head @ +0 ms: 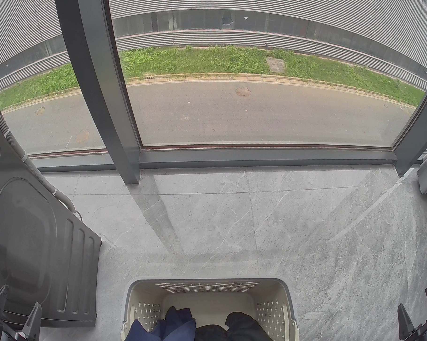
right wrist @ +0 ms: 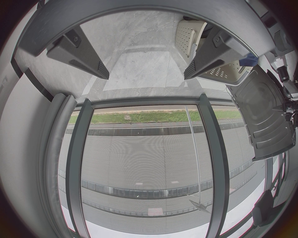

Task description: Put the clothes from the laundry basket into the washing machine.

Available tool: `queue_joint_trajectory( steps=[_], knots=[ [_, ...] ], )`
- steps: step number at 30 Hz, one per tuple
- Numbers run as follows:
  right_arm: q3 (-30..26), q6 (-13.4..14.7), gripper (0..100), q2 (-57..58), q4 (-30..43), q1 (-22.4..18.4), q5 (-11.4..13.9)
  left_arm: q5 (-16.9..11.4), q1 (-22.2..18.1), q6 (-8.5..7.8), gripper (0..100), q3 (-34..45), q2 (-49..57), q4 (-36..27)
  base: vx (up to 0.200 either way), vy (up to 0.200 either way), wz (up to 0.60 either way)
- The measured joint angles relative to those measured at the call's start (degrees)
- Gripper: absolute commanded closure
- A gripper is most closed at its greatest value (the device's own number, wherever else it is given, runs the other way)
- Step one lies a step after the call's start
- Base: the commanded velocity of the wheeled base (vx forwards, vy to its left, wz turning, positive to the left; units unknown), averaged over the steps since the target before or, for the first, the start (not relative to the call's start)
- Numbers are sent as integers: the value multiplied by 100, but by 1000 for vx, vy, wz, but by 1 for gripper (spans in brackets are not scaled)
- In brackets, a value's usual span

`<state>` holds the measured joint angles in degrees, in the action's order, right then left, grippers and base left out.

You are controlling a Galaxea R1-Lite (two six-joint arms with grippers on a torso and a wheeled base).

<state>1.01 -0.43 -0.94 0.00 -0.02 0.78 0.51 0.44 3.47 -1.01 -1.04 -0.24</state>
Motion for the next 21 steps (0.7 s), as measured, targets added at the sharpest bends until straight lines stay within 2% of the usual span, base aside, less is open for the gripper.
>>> queue_joint_trajectory(
  steps=[21],
  knots=[
    [0, 2, 0, 0, 0, -2, 0, 0, 0, 2, 0, 0, 0, 0, 0, 0, 0]
  ],
)
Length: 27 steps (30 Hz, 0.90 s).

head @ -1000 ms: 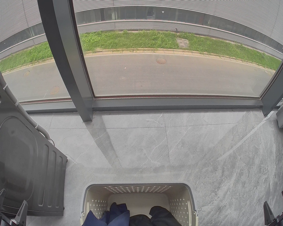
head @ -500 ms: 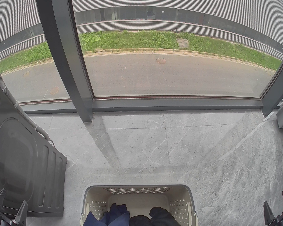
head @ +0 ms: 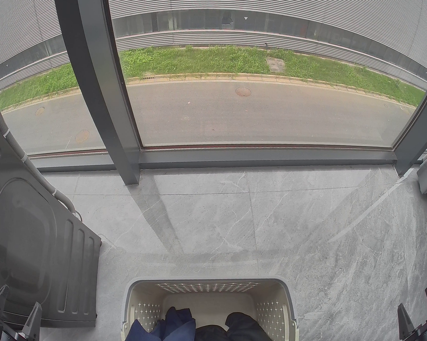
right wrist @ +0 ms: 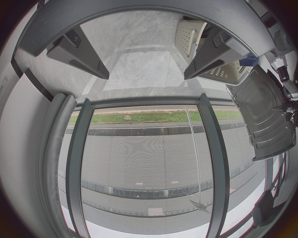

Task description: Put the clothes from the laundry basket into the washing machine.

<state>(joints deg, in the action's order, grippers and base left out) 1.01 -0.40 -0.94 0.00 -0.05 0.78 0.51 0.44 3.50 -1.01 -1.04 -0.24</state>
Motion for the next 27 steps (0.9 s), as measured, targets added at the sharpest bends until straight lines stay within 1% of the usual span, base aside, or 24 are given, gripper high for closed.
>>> queue_joint_trajectory(
  steps=[26, 27],
  knots=[
    [0, -2, 0, 0, 0, 5, -2, 0, 0, 0, 0, 0, 0, 0, 0, 0, 0],
    [0, -2, 0, 0, 0, 5, 0, 0, 0, 0, 0, 0, 0, 0, -200, 0, 0]
  ],
)
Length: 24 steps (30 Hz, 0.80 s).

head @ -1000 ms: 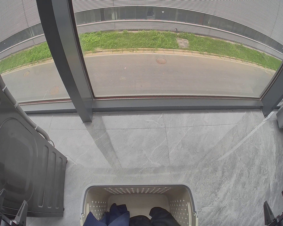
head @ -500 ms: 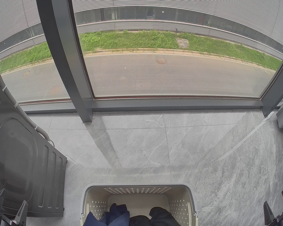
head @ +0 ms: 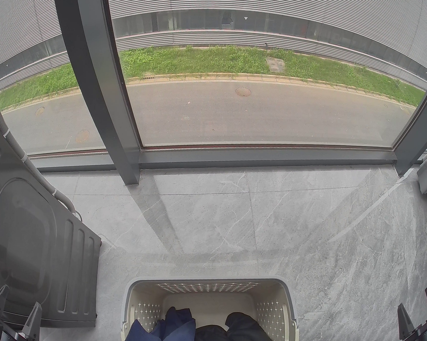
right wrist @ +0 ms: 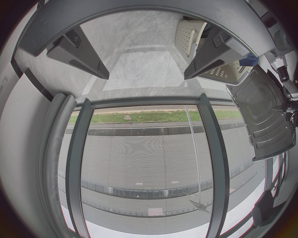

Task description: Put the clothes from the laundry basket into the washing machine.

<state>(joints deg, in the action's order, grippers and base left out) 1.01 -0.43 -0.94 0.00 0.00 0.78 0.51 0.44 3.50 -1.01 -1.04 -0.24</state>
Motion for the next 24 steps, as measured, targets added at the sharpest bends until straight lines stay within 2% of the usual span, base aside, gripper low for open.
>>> queue_joint_trajectory(
  steps=[24],
  knots=[
    [0, 0, 0, 0, 0, -2, 0, 0, 5, 0, 0, 0, 0, -2, -200, 0, 0]
  ],
)
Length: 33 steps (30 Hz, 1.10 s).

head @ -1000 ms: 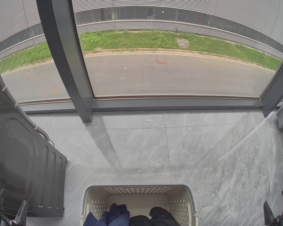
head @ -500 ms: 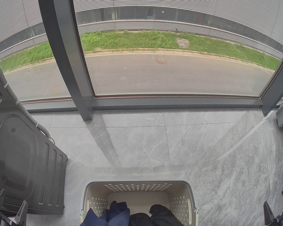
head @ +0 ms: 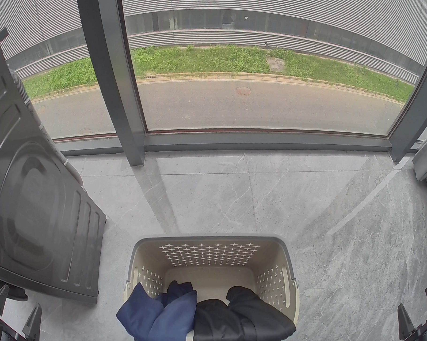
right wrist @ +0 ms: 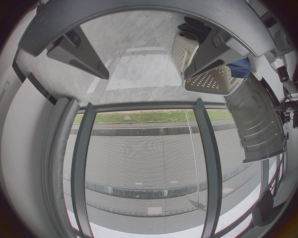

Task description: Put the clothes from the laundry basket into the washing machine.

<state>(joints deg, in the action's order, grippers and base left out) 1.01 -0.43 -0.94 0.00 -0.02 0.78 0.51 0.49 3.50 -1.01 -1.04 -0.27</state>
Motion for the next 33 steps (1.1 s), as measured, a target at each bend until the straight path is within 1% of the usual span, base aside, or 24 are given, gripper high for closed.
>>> queue_joint_trajectory(
  steps=[26, 33],
  knots=[
    [0, 0, 0, 0, 0, 2, 0, 4, -5, 0, 0, 0, 0, 0, -200, 0, 0],
    [0, 0, 0, 0, 2, 0, 0, 6, -7, 0, 0, 0, 0, 0, 0, 0, 0]
  ],
)
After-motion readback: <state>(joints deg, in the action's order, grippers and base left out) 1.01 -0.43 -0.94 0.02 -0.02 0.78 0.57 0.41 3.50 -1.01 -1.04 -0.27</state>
